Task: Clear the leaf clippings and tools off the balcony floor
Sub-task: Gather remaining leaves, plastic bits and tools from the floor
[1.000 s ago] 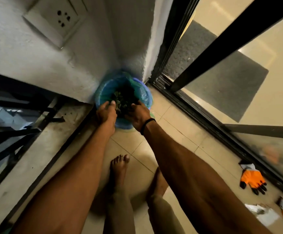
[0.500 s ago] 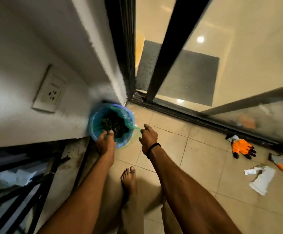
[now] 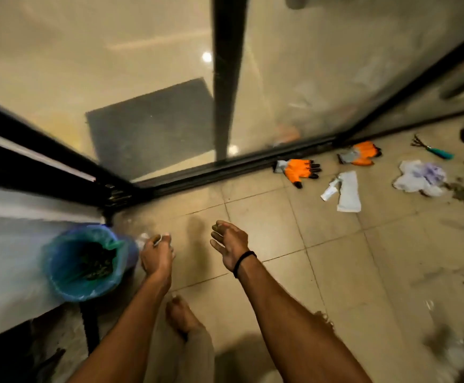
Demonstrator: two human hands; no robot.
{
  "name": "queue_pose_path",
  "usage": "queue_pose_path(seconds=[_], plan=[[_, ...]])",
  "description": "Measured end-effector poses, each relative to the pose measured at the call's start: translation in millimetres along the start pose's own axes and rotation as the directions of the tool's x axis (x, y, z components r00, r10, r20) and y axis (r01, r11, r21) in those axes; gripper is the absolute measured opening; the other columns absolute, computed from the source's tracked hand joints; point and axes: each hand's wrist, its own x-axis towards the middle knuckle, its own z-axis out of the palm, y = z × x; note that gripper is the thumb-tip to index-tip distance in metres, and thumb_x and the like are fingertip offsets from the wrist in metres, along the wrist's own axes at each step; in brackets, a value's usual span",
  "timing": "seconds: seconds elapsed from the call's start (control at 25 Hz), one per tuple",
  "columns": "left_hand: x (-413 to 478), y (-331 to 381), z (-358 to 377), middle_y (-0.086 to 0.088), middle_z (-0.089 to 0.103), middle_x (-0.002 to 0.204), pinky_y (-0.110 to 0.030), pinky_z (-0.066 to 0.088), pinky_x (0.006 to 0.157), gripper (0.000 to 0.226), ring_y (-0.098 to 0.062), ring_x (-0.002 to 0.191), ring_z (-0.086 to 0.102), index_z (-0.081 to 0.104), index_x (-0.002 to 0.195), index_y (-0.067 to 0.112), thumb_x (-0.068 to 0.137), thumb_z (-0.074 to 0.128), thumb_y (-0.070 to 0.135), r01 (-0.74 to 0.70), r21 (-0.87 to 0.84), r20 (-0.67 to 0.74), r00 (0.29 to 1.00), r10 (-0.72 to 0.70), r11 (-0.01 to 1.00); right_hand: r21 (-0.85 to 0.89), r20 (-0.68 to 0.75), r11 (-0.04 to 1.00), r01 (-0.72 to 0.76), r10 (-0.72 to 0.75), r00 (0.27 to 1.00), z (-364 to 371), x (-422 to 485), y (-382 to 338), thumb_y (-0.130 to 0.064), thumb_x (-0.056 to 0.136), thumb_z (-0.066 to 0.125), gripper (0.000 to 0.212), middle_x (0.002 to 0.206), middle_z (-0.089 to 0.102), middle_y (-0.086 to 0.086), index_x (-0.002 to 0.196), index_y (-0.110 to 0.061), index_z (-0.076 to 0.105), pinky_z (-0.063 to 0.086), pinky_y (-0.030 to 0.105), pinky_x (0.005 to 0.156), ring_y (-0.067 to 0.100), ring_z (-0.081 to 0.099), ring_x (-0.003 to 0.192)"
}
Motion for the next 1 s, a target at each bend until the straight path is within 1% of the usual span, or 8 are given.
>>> queue_pose_path(seconds=[0.16, 0.32, 0.4, 0.52, 0.6, 0.76, 0.88, 1.0], plan=[[-77, -18, 130, -0.012, 0.066, 0.116, -0.035, 0.058, 0.079, 0.038, -0.026, 0.095, 0.067, 0.062, 0.127, 0.01, 0.095, 0.065, 0.029, -0.076, 0.105, 0.134, 0.989, 0.061, 0.992, 0.141, -0.079, 0.989, 0.047, -0.037, 0.996, -142, 5, -66, -0.005, 0.093, 0.056, 0.017, 0.098, 0.068, 0.009, 0.106, -0.009, 0.066, 0.053, 0.038, 0.09, 0.022, 0.062, 0.089], [-189, -57, 265, -0.012, 0.063, 0.118, -0.036, 0.057, 0.08, 0.044, -0.023, 0.094, 0.065, 0.056, 0.133, 0.006, 0.097, 0.063, 0.03, -0.18, 0.209, 0.315, 0.943, 0.108, 0.961, 0.283, -0.2, 0.955, 0.087, -0.03, 0.979, -305, -5, -125, -0.006, 0.092, 0.056, 0.015, 0.095, 0.07, 0.007, 0.102, -0.011, 0.067, 0.054, 0.036, 0.087, 0.019, 0.064, 0.083], [-248, -77, 330, -0.014, 0.063, 0.117, -0.037, 0.057, 0.081, 0.046, -0.025, 0.095, 0.066, 0.056, 0.132, 0.005, 0.096, 0.064, 0.032, -0.195, 0.236, 0.395, 0.914, 0.09, 0.952, 0.343, -0.251, 0.933, 0.106, -0.017, 0.968, -385, -14, -151, -0.005, 0.092, 0.057, 0.015, 0.089, 0.071, 0.005, 0.102, -0.01, 0.068, 0.055, 0.033, 0.081, 0.017, 0.063, 0.075], [-332, -109, 429, -0.015, 0.065, 0.111, -0.038, 0.057, 0.08, 0.043, -0.027, 0.091, 0.067, 0.06, 0.125, 0.005, 0.094, 0.066, 0.034, -0.221, 0.288, 0.489, 0.871, 0.055, 0.932, 0.43, -0.351, 0.884, 0.184, -0.024, 0.936, -504, -28, -189, -0.005, 0.092, 0.057, 0.014, 0.086, 0.07, 0.006, 0.101, -0.008, 0.067, 0.055, 0.029, 0.073, 0.016, 0.062, 0.071], [-381, -124, 488, -0.012, 0.065, 0.1, -0.038, 0.058, 0.08, 0.036, -0.024, 0.083, 0.065, 0.061, 0.117, 0.006, 0.094, 0.066, 0.033, -0.255, 0.315, 0.58, 0.814, 0.027, 0.914, 0.469, -0.421, 0.845, 0.256, -0.041, 0.906, -574, -31, -212, -0.005, 0.092, 0.058, 0.013, 0.086, 0.069, 0.008, 0.101, -0.006, 0.067, 0.054, 0.029, 0.07, 0.016, 0.061, 0.069], [-443, -160, 584, -0.01, 0.07, 0.086, -0.038, 0.059, 0.076, 0.034, -0.018, 0.066, 0.065, 0.065, 0.107, 0.008, 0.09, 0.067, 0.037, -0.381, 0.376, 0.682, 0.731, 0.026, 0.844, 0.552, -0.554, 0.765, 0.331, 0.039, 0.832, -686, -27, -232, -0.003, 0.09, 0.06, 0.012, 0.08, 0.069, 0.012, 0.1, -0.003, 0.066, 0.051, 0.029, 0.062, 0.019, 0.059, 0.061], [-484, -186, 638, -0.006, 0.072, 0.078, -0.046, 0.059, 0.083, 0.026, -0.022, 0.069, 0.069, 0.066, 0.09, 0.018, 0.089, 0.067, 0.043, -0.528, 0.49, 0.733, 0.68, -0.001, 0.694, 0.631, -0.602, 0.688, 0.358, 0.143, 0.786, -754, -25, -241, -0.001, 0.089, 0.062, 0.006, 0.076, 0.066, 0.013, 0.093, -0.003, 0.066, 0.048, 0.025, 0.051, 0.018, 0.056, 0.056], [-522, -203, 686, -0.004, 0.072, 0.081, -0.043, 0.059, 0.081, 0.024, -0.023, 0.077, 0.07, 0.066, 0.096, 0.017, 0.093, 0.065, 0.041, -0.657, 0.516, 0.8, 0.599, -0.037, 0.55, 0.69, -0.613, 0.612, 0.386, 0.211, 0.761, -813, -20, -249, 0.005, 0.087, 0.06, 0.013, 0.066, 0.061, 0.01, 0.082, -0.005, 0.066, 0.04, 0.024, 0.044, 0.017, 0.05, 0.052]])
